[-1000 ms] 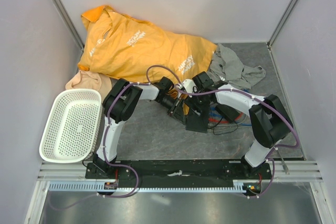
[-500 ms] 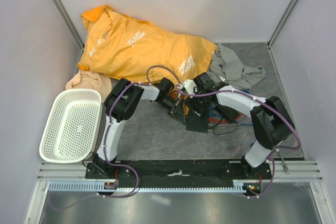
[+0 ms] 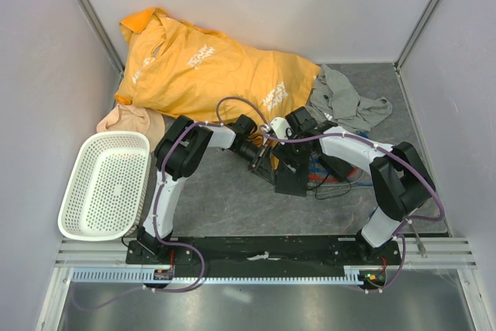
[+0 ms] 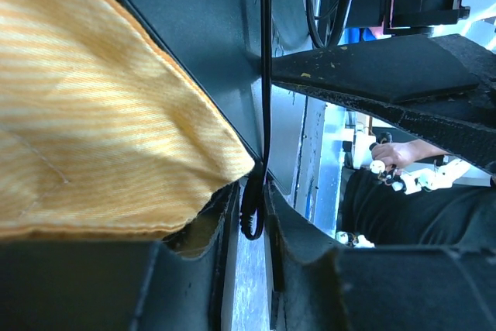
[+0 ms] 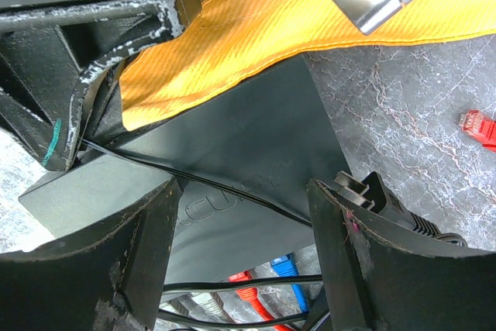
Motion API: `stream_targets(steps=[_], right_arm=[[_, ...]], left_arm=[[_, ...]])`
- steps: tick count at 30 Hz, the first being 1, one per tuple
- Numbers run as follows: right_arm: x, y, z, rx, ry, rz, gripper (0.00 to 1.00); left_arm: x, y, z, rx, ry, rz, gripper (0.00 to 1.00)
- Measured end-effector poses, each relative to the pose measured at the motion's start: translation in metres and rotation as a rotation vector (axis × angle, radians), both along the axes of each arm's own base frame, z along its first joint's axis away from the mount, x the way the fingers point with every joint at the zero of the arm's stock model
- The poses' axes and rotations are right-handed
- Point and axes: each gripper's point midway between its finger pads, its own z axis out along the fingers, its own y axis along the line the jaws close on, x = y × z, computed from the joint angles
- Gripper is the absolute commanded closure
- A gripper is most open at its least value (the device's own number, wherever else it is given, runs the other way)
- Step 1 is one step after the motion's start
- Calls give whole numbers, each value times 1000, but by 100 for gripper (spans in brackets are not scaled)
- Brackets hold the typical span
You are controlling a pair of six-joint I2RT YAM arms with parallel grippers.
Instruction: Pull the plug from the switch port
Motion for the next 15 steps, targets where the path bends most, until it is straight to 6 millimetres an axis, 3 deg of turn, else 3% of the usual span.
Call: stream_targets(steps=[9, 15], right_arm=[[0, 0, -1, 1, -1, -1, 20], [1, 0, 0, 4, -11, -7, 19]], left_arm=[[-1, 0, 2, -18, 13, -7, 98], [-1, 0, 2, -35, 27, -14, 98]])
